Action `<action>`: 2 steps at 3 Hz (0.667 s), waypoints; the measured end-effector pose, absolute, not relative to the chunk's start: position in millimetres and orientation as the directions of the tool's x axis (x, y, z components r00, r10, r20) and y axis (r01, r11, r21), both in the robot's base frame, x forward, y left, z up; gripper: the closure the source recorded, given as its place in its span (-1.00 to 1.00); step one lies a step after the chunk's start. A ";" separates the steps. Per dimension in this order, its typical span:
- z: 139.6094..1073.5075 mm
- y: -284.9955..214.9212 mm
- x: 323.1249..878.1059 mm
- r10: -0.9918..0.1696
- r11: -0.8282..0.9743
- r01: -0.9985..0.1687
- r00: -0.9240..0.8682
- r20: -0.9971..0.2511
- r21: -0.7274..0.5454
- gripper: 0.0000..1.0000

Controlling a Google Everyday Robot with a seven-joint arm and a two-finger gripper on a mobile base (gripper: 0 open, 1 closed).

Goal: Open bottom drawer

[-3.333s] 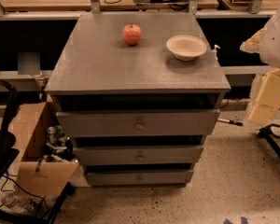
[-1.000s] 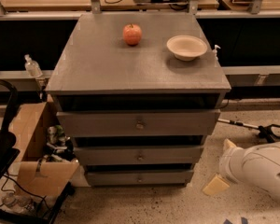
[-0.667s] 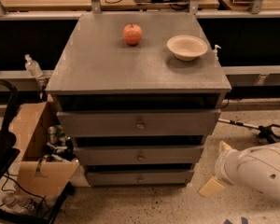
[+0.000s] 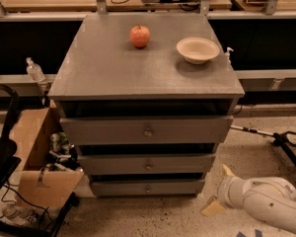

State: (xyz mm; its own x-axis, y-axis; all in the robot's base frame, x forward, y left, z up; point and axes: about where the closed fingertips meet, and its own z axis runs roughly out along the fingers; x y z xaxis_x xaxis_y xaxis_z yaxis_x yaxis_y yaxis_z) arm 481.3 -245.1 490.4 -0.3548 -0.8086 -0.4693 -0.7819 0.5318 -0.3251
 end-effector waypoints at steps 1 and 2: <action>431.4 -261.5 501.6 -0.867 0.433 -0.820 -0.265 -0.422 -0.374 -1.00; 396.2 -275.2 515.6 -0.923 0.323 -0.857 -0.191 -0.335 -0.401 -1.00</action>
Offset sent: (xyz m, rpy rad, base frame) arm 0.0384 -0.0049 -0.1658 -0.2939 -0.0098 0.2705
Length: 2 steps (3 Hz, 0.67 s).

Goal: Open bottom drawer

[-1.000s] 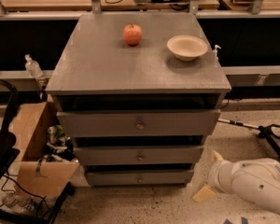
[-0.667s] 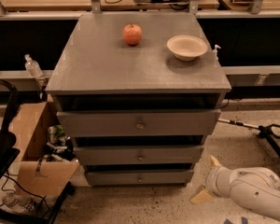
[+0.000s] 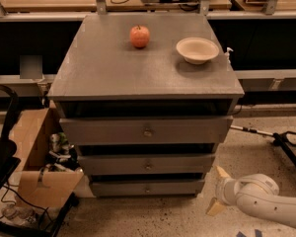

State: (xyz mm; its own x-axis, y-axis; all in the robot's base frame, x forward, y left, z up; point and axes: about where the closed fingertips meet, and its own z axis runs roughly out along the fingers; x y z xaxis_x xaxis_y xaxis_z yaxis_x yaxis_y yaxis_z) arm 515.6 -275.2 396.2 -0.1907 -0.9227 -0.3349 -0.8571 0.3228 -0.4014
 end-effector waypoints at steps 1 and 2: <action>394.0 -274.7 516.4 -0.933 0.293 -0.862 -0.163 -0.321 -0.414 -1.00; 376.5 -268.8 515.5 -0.948 0.256 -0.886 -0.151 -0.281 -0.386 -1.00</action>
Offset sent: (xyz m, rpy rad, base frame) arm -0.0068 0.0233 -0.0492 -0.1128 0.0876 0.0880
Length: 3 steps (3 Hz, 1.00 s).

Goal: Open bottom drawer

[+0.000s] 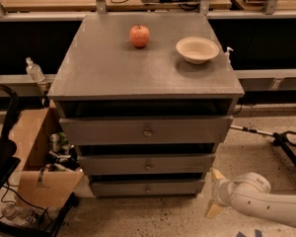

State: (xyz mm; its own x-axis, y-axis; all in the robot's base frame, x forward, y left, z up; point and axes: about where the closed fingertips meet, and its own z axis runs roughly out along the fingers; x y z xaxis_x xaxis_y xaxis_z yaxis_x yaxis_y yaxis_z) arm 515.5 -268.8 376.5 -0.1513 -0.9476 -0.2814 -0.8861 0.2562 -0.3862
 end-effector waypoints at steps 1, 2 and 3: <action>326.7 -255.7 506.2 -0.968 0.188 -0.931 -0.122 -0.220 -0.312 -1.00; 272.4 -234.1 496.6 -0.974 0.140 -0.961 -0.089 -0.211 -0.240 -1.00; 238.0 -214.3 498.4 -0.968 0.115 -0.968 -0.059 -0.245 -0.222 -1.00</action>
Offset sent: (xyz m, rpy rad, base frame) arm -0.0217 0.0539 -0.1683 -0.0509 0.2563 0.1741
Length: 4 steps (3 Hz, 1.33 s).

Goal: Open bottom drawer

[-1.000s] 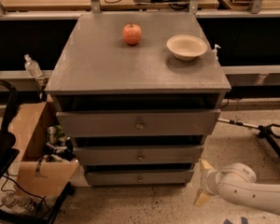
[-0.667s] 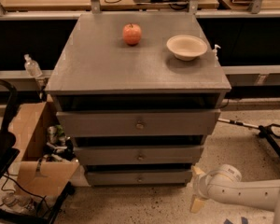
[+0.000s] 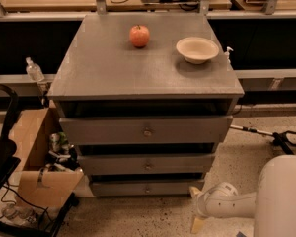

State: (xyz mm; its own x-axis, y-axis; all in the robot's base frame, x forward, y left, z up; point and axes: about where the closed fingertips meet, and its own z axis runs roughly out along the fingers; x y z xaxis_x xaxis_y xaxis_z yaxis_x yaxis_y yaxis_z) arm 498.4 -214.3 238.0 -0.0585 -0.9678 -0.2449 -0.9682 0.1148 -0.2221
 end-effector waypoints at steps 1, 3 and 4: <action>216.5 -193.2 517.6 -0.957 0.087 -0.964 -0.011 -0.289 -0.251 -1.00; 191.9 -195.9 573.5 -0.978 0.042 -0.964 0.015 -0.210 -0.262 -1.00; 184.3 -203.1 601.5 -0.989 0.023 -0.966 0.016 -0.148 -0.256 -0.66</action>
Offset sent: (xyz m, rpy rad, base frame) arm 0.1083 0.0111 -0.0547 -0.0103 -0.0473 0.0839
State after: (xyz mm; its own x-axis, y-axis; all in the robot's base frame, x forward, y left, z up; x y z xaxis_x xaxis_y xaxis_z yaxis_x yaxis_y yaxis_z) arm 601.5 -203.1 184.3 0.0158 -0.9889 -0.1480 -0.9664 0.0228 -0.2560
